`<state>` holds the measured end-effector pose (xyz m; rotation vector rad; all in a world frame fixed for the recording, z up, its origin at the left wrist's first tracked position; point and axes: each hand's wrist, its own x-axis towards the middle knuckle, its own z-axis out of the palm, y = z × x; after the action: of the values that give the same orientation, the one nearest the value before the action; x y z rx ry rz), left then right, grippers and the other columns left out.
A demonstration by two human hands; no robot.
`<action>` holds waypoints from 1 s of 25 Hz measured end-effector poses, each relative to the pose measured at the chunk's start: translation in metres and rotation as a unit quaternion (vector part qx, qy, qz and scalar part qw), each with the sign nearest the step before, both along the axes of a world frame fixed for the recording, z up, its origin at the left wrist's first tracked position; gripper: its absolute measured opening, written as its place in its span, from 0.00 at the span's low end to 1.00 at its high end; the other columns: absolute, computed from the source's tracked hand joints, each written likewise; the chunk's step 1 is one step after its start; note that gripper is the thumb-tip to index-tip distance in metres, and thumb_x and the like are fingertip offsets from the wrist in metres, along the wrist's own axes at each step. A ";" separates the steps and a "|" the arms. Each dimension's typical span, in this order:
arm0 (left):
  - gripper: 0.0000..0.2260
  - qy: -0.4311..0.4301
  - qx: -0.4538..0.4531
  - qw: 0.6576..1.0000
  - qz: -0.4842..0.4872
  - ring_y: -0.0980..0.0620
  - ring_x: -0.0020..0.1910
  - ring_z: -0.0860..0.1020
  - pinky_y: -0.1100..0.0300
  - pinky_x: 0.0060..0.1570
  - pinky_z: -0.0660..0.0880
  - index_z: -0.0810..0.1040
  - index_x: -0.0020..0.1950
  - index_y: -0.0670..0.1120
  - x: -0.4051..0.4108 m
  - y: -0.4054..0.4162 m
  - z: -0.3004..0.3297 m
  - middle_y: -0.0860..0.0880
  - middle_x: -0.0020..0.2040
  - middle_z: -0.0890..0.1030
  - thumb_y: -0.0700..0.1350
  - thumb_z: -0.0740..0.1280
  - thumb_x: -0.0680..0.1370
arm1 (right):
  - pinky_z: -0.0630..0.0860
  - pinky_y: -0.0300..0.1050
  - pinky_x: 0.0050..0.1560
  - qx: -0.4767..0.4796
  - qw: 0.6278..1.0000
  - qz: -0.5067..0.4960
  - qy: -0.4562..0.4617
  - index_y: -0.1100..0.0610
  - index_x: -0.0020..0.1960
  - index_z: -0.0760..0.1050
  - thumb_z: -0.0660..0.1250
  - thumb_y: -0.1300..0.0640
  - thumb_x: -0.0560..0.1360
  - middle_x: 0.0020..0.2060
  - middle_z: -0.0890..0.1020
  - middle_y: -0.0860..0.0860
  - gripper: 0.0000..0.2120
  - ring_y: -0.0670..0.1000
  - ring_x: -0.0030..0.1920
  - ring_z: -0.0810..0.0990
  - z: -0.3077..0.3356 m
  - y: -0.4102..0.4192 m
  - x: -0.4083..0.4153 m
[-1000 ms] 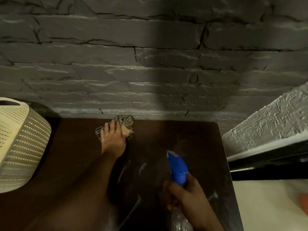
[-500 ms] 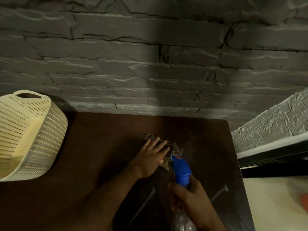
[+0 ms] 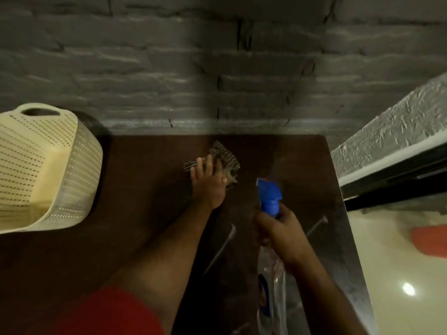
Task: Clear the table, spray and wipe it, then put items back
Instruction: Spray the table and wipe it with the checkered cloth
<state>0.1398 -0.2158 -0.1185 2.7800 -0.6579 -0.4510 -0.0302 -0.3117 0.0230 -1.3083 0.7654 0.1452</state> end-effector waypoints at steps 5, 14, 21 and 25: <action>0.25 0.039 -0.021 0.998 -0.050 0.43 0.78 0.41 0.43 0.75 0.42 0.49 0.80 0.52 0.039 0.050 -0.013 0.48 0.80 0.44 0.52 0.52 0.83 | 0.74 0.47 0.31 -0.008 1.000 -0.016 0.015 0.67 0.54 0.71 0.66 0.64 0.74 0.34 0.74 0.59 0.10 0.57 0.33 0.72 0.005 0.016 -0.017; 0.25 0.009 0.033 0.999 -0.018 0.43 0.78 0.40 0.44 0.74 0.40 0.49 0.79 0.54 0.013 0.078 -0.011 0.49 0.80 0.44 0.53 0.51 0.83 | 0.75 0.47 0.33 -0.012 0.999 -0.008 0.048 0.68 0.54 0.71 0.65 0.66 0.74 0.34 0.76 0.58 0.11 0.57 0.33 0.74 -0.007 0.041 -0.045; 0.25 0.058 0.005 0.998 -0.010 0.44 0.78 0.38 0.43 0.74 0.40 0.47 0.80 0.54 0.005 0.072 -0.011 0.50 0.80 0.41 0.52 0.51 0.84 | 0.76 0.51 0.37 -0.029 0.998 -0.013 0.050 0.63 0.53 0.73 0.69 0.60 0.70 0.33 0.77 0.55 0.13 0.54 0.33 0.76 -0.004 0.048 -0.045; 0.26 0.037 0.010 0.990 -0.138 0.44 0.78 0.39 0.42 0.74 0.40 0.48 0.80 0.54 -0.032 0.068 -0.014 0.50 0.80 0.42 0.51 0.53 0.83 | 0.75 0.49 0.35 -0.037 0.997 -0.014 0.069 0.63 0.52 0.73 0.67 0.62 0.73 0.33 0.77 0.55 0.09 0.53 0.31 0.76 -0.004 0.045 -0.055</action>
<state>0.1074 -0.1482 -0.1323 2.6848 -1.0304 -0.6140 -0.0857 -0.2664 0.0193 -1.3667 0.9137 0.1880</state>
